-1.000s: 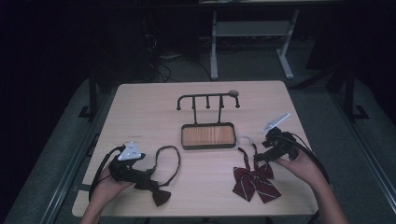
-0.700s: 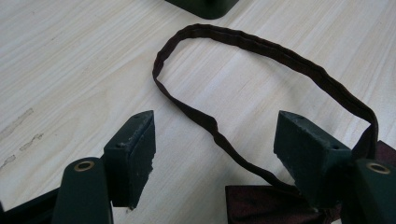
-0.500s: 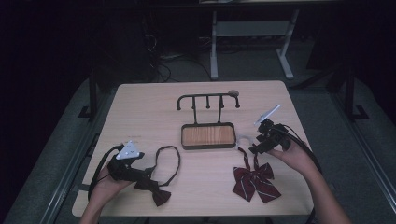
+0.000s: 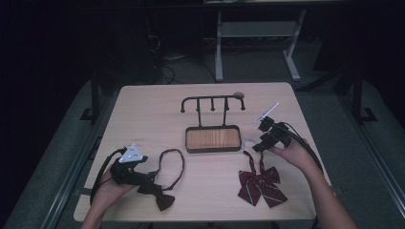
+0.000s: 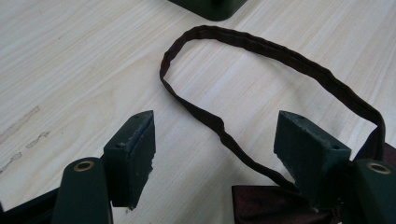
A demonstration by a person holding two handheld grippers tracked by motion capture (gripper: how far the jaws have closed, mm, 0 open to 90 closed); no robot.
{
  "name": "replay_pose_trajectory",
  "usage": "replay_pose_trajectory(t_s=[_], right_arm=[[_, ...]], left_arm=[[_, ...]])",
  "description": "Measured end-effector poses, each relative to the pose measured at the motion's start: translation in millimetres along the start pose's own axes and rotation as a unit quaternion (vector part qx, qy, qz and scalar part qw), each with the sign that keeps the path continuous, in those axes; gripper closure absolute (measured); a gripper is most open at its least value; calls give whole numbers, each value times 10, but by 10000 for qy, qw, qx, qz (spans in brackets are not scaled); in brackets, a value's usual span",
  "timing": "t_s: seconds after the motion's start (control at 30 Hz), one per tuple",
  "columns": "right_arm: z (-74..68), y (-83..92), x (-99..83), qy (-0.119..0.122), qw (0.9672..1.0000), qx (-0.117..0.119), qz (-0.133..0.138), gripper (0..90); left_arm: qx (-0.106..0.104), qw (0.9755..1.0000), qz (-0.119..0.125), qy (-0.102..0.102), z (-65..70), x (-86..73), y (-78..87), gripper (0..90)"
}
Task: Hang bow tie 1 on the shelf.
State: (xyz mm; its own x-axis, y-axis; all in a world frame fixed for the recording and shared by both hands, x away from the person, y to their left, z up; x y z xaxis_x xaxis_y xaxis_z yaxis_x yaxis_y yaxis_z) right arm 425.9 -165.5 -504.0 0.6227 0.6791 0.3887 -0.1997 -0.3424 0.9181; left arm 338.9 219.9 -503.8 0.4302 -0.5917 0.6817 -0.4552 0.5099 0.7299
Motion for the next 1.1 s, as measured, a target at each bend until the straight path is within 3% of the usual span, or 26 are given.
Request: replay_pose_trajectory(t_s=[0.23, 0.47, 0.8, 1.1], right_arm=[[74, -128, 5, -98, 9997, -85, -198, 433], [148, -215, -40, -233, 9987, -139, -436, 524], [164, -287, -64, -196, 9973, -288, -652, 602], [165, -314, -64, -184, 9964, -352, -752, 745]], left_arm=[[8, 10000, 30, 49, -8, 1, 1, 298], [6, 10000, 28, 63, -12, -1, 3, 293], [34, 10000, 83, 25, -10, 26, 16, 294], [14, 10000, 89, 37, -8, 27, 20, 297]])
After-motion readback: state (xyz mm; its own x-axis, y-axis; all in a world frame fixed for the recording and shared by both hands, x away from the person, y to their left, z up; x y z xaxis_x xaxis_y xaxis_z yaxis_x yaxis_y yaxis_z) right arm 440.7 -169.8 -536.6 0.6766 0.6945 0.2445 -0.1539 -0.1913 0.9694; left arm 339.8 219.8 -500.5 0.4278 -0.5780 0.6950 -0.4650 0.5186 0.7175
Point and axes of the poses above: each handheld gripper's, and its own axes: y roughly backward along the jaws, x roughly out of its top, z roughly to its right, the point moved 10 cm from there along -y, roughly forward along the jaws
